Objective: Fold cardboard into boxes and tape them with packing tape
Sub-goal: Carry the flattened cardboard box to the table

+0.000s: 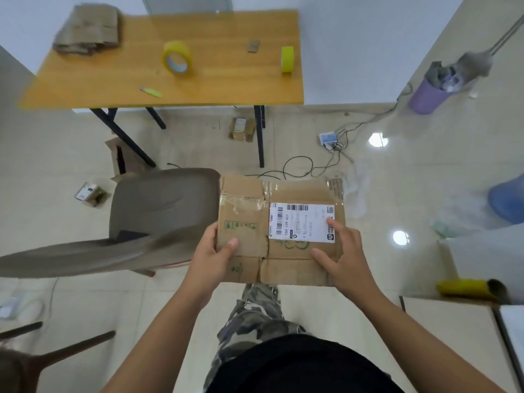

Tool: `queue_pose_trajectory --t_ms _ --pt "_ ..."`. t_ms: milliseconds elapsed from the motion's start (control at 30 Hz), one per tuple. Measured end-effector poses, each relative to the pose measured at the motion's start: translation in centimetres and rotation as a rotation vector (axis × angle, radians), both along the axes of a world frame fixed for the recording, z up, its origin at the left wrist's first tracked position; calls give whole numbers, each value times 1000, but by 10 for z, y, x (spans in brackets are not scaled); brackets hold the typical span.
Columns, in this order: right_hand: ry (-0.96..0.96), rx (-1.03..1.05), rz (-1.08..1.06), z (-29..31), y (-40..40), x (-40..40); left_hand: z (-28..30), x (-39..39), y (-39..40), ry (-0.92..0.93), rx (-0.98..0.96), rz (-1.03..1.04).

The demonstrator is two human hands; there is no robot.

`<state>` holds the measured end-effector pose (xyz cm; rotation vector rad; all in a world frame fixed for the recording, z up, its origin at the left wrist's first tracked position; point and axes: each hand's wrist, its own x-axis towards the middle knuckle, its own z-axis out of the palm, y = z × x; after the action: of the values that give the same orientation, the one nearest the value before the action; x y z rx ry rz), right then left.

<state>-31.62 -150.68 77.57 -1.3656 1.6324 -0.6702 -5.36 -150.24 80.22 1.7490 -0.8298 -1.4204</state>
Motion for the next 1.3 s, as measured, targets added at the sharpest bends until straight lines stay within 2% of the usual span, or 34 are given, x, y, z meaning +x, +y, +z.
queue_pose_trajectory --t_ms 233,367,533,800,933,1133,1300 --pt "42 31 -69 11 -139 37 2 34 -155 -45 -43 -95" --pt "71 -13 -50 27 -235 60 12 56 -238 -264 -193 -177" --pt "79 -28 -8 34 -320 84 18 77 -304 -446 -271 -187" --pt "95 69 193 -4 -422 113 -16 97 -370 -516 -63 -62" --pt "99 101 338 -5 -500 121 -12 103 -422 -545 -34 34" --pt "146 -22 566 20 -619 146 13 114 -486 -588 -66 164" --pt "154 -132 595 35 -665 172 18 127 -518 -618 -87 221"
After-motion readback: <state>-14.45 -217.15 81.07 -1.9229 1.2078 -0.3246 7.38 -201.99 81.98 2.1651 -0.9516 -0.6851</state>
